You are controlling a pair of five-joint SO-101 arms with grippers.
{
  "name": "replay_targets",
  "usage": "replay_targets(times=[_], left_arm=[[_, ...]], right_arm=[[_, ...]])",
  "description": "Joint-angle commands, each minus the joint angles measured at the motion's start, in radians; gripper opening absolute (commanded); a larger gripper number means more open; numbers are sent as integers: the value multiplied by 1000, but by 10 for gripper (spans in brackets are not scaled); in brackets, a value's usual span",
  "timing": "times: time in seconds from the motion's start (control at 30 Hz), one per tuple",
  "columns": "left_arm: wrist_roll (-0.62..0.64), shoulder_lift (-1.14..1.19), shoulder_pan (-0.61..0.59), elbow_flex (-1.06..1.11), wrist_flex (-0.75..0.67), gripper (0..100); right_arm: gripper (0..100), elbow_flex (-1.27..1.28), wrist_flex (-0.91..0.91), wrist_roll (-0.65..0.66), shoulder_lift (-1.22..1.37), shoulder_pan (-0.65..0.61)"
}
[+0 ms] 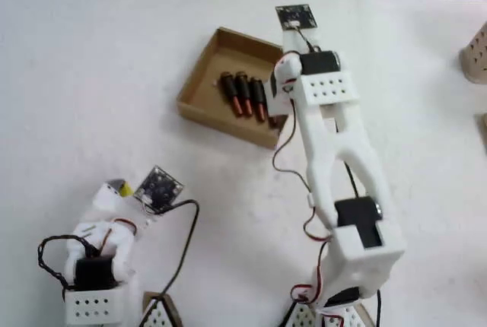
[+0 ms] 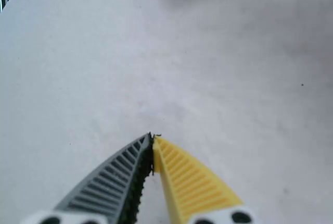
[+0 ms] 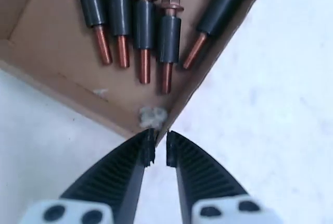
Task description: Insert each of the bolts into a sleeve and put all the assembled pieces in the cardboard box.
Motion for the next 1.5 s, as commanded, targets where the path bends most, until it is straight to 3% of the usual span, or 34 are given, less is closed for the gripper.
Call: replay_targets(times=[0.0, 0.6, 0.93, 1.07, 1.23, 1.47], left_arm=[[-9, -1, -7, 0, 6, 23], [-9, -1, -7, 0, 6, 23], [-9, -1, -7, 0, 6, 23], [-9, -1, -10, 0, 6, 23], [-3, -1, -170, 0, 8, 23], [-3, -2, -182, 0, 89, 23]], right_arm=[[16, 146, -24, 8, -185, 2], [16, 1382, -582, 12, -1153, 64], [16, 1706, -578, 14, -1765, 240], [17, 1801, -479, 14, -1994, 251], [17, 1815, -398, 14, -1905, 206], [18, 1832, -268, 14, -1910, 171]])
